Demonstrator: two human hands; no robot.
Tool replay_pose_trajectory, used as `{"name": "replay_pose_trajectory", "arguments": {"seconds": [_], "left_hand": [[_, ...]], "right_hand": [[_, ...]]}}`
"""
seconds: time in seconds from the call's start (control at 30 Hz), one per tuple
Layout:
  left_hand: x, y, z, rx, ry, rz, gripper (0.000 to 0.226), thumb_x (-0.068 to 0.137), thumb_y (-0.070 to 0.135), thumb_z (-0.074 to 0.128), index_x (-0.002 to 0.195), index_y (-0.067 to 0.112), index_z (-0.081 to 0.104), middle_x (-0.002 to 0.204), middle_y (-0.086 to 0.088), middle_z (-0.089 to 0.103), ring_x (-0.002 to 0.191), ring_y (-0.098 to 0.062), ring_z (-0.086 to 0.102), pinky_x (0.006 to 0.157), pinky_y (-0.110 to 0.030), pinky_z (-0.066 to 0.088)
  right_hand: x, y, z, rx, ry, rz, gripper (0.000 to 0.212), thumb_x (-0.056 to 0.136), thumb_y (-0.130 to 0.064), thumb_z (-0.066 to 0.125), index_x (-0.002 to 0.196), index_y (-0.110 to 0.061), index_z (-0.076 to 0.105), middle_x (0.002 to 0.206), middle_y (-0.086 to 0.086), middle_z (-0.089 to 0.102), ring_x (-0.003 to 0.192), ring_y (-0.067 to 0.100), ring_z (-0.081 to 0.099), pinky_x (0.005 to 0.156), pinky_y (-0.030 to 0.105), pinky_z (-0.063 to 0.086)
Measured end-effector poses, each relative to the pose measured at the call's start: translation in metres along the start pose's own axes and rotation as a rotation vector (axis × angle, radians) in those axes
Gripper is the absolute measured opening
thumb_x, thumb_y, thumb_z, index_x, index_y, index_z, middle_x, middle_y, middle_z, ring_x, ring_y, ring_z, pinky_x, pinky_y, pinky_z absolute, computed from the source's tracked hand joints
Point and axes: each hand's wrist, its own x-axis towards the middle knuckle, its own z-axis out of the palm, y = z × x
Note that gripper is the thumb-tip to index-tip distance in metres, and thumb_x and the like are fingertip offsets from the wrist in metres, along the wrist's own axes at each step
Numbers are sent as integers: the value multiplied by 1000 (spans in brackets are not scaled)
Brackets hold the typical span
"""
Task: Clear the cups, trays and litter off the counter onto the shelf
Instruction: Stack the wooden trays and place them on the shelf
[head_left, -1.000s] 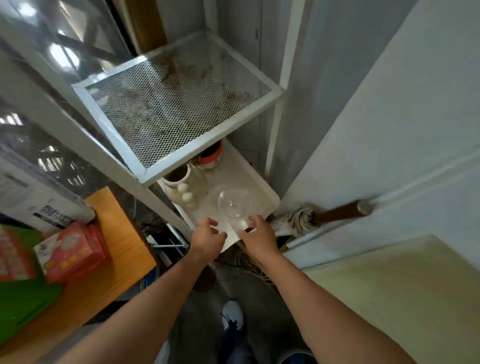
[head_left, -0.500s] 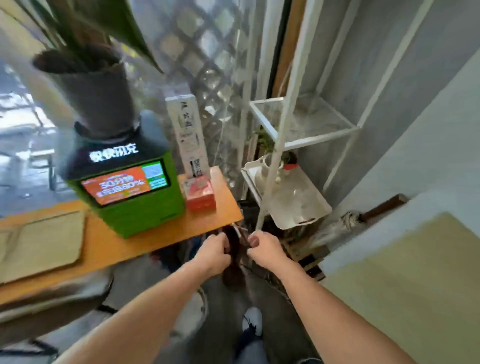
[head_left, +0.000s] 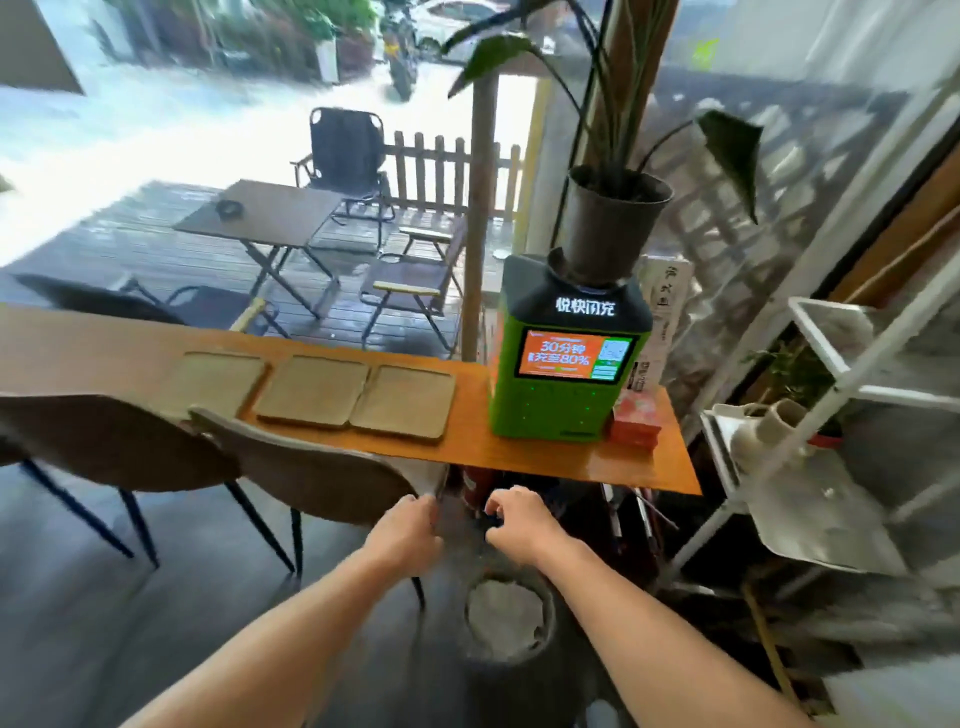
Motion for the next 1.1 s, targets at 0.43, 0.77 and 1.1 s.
{"name": "replay_pose_trajectory", "arguments": {"seconds": [0.43,0.77,1.1], "left_hand": [[-1,-71,-53,-114,112,-90,15,84,24,61,94,26,50,96,3,52,87,-16,54,73,-28,43],[110,-89,-100,-198,58,-25,12,84,20,59,95,19,54,97,-1,61,94,-22,58,83,-35,50],[255,-145,-112,-162,-178,-195,24,89,17,52,112,12,52,114,-11,59,101,-29,59,89,-40,50]], "right_hand": [[46,-84,26,-80,-64,-87,32,86,-26,65,117,-18,65,120,5,56,108,23,59,92,37,52],[163,-105,18,-92,-107,25,31,85,-28,60,114,-16,60,122,10,60,111,30,59,91,37,50],[313,-91,18,137,-56,386,54,93,-26,61,140,-8,41,140,16,44,128,35,47,105,40,43]]}}
